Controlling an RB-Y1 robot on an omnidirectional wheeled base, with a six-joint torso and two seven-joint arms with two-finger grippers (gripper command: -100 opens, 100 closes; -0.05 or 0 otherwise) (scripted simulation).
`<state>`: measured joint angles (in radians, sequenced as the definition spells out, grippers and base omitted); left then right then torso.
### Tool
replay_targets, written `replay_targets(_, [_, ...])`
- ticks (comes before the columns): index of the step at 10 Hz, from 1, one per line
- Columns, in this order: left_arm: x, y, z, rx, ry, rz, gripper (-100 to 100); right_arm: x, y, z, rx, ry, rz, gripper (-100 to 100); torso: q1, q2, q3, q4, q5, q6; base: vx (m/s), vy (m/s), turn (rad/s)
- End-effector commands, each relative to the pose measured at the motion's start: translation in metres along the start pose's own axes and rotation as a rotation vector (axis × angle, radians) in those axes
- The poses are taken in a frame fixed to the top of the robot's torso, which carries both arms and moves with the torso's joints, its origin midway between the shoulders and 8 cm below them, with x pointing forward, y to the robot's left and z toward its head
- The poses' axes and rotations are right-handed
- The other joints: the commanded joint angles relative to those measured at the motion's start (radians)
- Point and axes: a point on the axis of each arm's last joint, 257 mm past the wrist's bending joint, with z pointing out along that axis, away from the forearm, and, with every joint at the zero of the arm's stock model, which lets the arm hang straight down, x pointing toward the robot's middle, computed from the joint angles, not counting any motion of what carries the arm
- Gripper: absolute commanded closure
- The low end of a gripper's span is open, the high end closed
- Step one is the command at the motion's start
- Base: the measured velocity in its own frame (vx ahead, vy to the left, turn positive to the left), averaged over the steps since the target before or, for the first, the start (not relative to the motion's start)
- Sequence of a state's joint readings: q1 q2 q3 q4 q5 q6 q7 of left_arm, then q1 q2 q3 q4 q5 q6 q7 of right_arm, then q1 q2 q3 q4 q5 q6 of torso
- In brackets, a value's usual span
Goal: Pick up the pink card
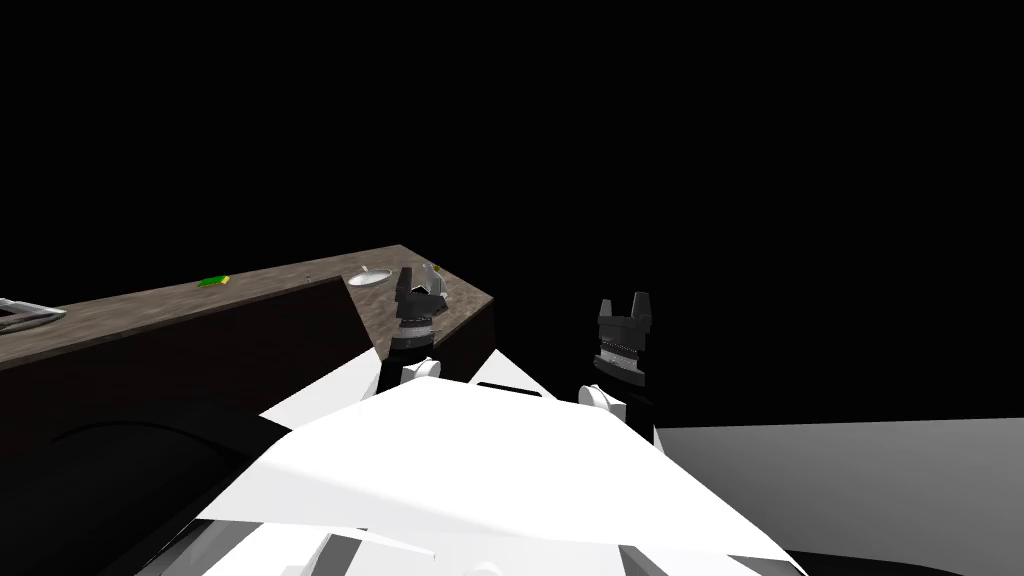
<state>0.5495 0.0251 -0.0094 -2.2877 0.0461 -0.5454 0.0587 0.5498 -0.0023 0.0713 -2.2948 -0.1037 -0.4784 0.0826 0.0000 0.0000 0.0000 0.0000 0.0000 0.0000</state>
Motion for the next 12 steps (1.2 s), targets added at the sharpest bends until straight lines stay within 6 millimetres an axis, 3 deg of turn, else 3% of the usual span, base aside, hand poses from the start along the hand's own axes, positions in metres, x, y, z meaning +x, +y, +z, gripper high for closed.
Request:
replay_targets(1, [0.004,0.010,-0.002,-0.026,0.037,0.006,-100,0.000,0.000,0.000,0.000,0.000,0.000,0,0.000,0.000,0.000,0.000,0.000,0.000,-0.016,0.026,-0.039])
replay_targets(12, [0.018,0.094,-0.038,-0.245,0.304,0.099,-100,0.000,0.000,0.000,0.000,0.000,0.000,0,0.003,0.001,0.001,0.000,0.001,0.000,-0.035,0.048,-0.058])
